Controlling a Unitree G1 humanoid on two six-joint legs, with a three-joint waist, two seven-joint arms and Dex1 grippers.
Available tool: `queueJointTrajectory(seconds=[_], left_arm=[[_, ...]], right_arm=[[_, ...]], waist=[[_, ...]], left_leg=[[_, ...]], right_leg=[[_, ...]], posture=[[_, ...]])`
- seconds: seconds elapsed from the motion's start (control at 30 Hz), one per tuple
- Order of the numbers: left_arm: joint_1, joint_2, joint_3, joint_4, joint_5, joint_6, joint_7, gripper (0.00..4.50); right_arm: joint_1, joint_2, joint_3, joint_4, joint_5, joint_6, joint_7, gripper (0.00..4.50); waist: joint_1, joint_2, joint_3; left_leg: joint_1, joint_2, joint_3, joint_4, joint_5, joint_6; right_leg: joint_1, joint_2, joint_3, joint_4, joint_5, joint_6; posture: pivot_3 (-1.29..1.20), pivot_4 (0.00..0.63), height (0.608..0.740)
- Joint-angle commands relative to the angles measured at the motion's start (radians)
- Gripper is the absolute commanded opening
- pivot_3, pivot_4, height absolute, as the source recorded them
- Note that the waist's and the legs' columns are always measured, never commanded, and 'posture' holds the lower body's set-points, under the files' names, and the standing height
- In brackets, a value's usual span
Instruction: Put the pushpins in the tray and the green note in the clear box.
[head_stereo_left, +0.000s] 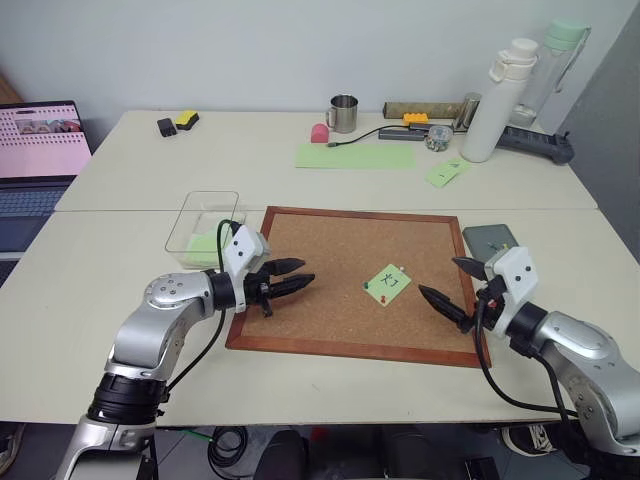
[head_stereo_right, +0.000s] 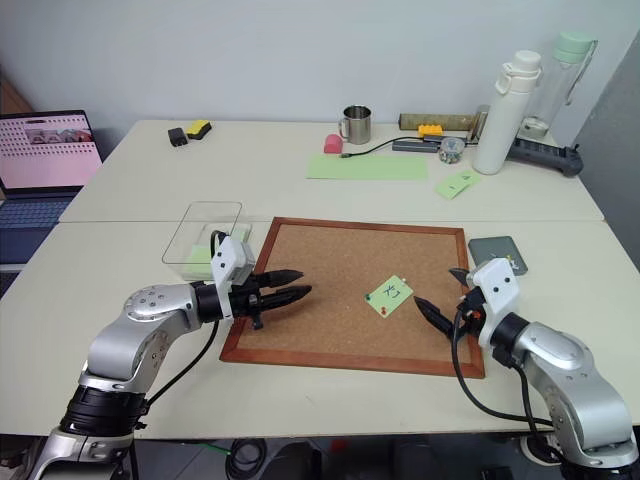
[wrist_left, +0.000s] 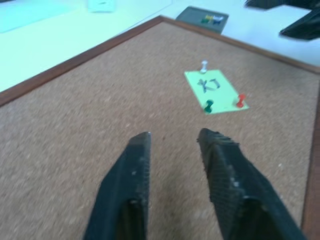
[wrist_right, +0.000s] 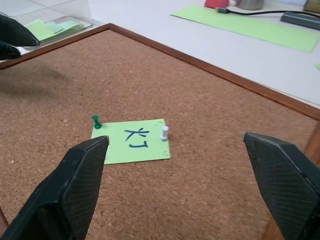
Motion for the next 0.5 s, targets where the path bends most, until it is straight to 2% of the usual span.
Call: queueJointTrajectory(seconds=[0.03, 0.17, 0.37, 0.5], left_arm=[[-0.021, -0.011, -0.004, -0.004, -0.011, -0.026, -0.018, 0.72], [-0.034, -0.034, -0.023, 0.015, 0.001, -0.038, -0.025, 0.06], [-0.031, -0.069, -0.056, 0.060, 0.021, -0.073, -0.022, 0.06], [-0.017, -0.087, -0.100, 0.134, 0.083, -0.118, -0.008, 0.06]], right_arm=[[-0.031, 0.010, 0.031, 0.032, -0.017, -0.055, 0.023, 4.50], [-0.075, 0.027, 0.065, 0.101, -0.043, -0.090, 0.026, 4.50], [-0.133, 0.066, 0.100, 0.186, -0.070, -0.123, 0.019, 4.50], [-0.167, 0.097, 0.112, 0.237, -0.083, -0.132, 0.014, 4.50]], waist=[[0.000, 0.000, 0.000], [0.000, 0.000, 0.000], [0.000, 0.000, 0.000], [0.000, 0.000, 0.000]], left_leg=[[0.000, 0.000, 0.000, 0.000, 0.000, 0.000], [0.000, 0.000, 0.000, 0.000, 0.000, 0.000], [0.000, 0.000, 0.000, 0.000, 0.000, 0.000], [0.000, 0.000, 0.000, 0.000, 0.000, 0.000]], right_leg=[[0.000, 0.000, 0.000, 0.000, 0.000, 0.000], [0.000, 0.000, 0.000, 0.000, 0.000, 0.000], [0.000, 0.000, 0.000, 0.000, 0.000, 0.000], [0.000, 0.000, 0.000, 0.001, 0.000, 0.000]], posture=[[0.00, 0.150, 0.740], [0.00, 0.150, 0.740], [0.00, 0.150, 0.740], [0.00, 0.150, 0.740]])
